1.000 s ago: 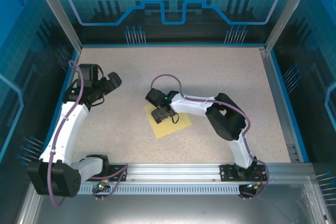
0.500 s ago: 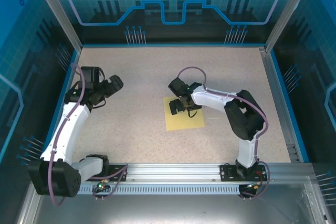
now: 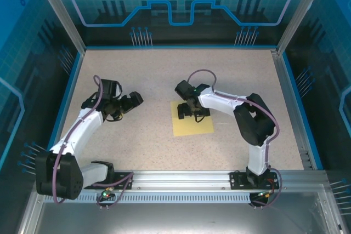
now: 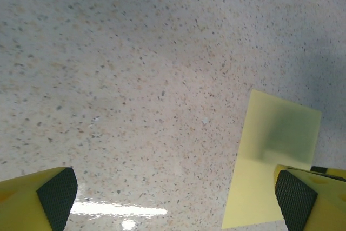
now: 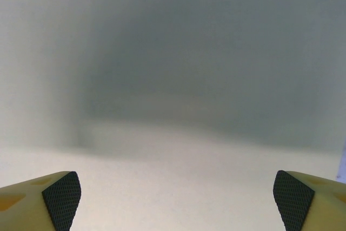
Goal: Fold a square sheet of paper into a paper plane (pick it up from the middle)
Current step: First fold in half a square sheet of paper at the center of the table.
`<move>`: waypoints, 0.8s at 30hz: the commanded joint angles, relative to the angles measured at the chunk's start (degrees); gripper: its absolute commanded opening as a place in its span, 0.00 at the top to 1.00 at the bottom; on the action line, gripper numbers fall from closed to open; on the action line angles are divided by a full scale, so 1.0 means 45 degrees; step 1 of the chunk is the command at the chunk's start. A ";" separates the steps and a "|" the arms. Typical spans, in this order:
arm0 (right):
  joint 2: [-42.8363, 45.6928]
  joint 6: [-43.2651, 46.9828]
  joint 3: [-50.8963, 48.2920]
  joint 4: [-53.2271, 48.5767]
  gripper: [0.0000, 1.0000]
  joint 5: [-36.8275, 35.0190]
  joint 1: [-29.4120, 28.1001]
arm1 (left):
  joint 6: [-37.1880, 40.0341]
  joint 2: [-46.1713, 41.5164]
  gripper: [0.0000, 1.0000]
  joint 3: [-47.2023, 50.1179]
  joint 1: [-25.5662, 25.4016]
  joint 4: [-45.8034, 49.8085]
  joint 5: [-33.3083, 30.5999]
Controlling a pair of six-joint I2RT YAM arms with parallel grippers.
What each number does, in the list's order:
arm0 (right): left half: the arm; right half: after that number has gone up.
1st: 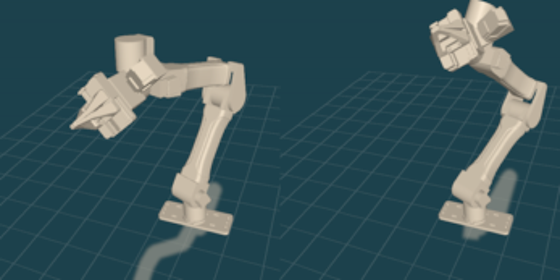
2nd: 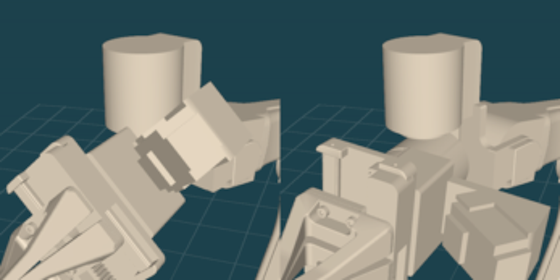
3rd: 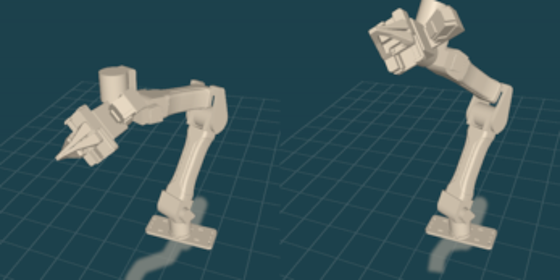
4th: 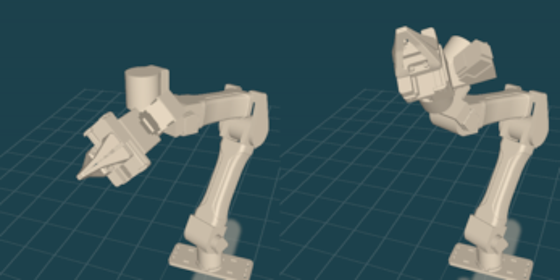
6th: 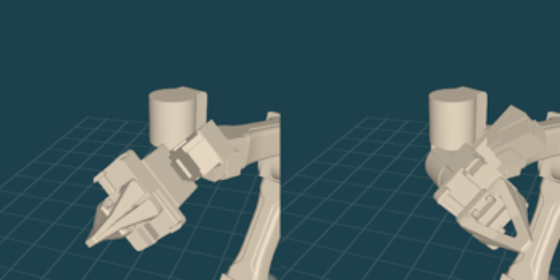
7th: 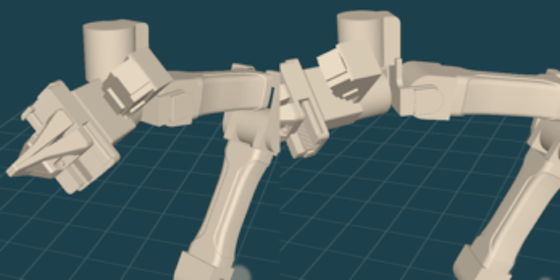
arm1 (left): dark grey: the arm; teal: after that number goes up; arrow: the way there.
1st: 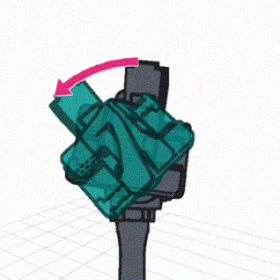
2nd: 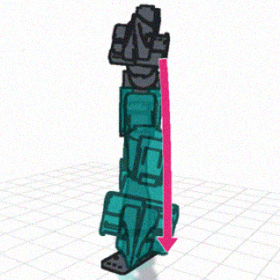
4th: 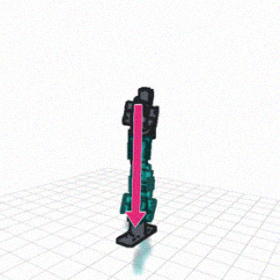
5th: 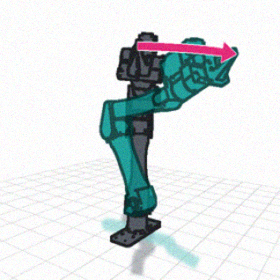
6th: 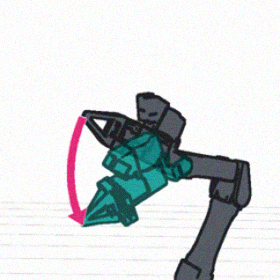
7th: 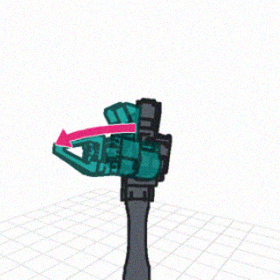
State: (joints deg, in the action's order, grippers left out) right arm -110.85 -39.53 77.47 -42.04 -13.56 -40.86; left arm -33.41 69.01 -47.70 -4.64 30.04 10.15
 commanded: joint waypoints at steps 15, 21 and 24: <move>-0.1401 -0.0215 0.0169 -0.0408 0.11 0.0633 -0.0089 | -0.0420 0.0684 0.01 0.0082 -0.0276 -0.0579 0.0363; -0.1704 -0.0305 -0.0285 -0.0209 0.14 0.0836 -0.0092 | -0.0469 0.0762 0.02 0.0034 -0.0267 -0.0441 0.0294; -0.1812 -0.0315 -0.0401 -0.0136 0.16 0.0880 -0.0080 | -0.0518 0.0746 0.02 0.0033 -0.0276 -0.0387 0.0246</move>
State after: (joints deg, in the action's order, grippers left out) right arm -115.26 -40.10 78.76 -42.19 -11.07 -40.88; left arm -34.61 72.07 -47.68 -5.54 27.57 10.61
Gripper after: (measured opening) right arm 0.849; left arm 0.986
